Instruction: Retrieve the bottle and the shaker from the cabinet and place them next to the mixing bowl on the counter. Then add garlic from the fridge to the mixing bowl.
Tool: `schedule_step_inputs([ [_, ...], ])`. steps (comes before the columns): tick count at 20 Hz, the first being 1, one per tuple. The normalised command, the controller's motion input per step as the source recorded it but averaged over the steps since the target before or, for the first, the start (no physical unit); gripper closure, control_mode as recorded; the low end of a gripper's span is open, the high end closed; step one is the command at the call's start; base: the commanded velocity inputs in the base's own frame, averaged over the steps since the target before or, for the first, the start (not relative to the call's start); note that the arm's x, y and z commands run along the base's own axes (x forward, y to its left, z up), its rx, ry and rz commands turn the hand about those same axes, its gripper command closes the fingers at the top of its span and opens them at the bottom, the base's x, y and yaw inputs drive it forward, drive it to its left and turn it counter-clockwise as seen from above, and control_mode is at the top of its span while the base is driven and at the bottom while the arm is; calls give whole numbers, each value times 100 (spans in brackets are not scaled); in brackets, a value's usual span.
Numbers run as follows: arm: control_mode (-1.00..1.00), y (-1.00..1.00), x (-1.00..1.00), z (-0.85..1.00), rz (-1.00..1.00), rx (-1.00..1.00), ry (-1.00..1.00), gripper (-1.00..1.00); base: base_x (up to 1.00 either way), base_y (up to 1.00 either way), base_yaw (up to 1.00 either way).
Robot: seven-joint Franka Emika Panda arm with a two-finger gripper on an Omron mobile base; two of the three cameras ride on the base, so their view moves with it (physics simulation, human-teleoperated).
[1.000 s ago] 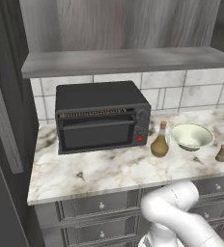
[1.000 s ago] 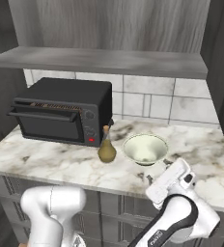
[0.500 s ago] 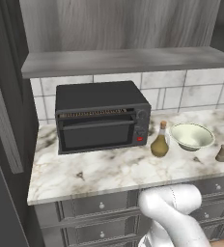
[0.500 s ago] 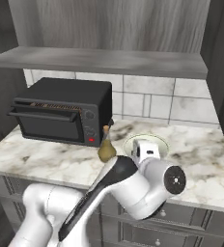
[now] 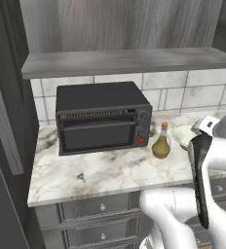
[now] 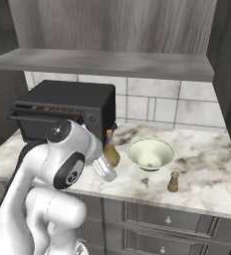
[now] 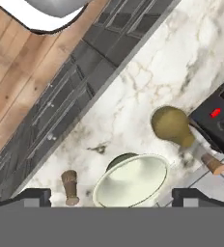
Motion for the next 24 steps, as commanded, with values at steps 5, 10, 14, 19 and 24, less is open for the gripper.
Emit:
schedule_step_inputs([
  [5,-100,100,17,0,3,-72,26,-100,0,0,0],
  [10,-100,28,0,-12,11,-17,3,-100,0,0,0],
  [14,-100,0,0,-13,18,0,11,-100,0,0,0],
  [19,-100,0,0,-7,9,-5,8,-100,0,0,0],
  [24,100,0,0,-1,4,0,0,-100,-27,-10,17],
])
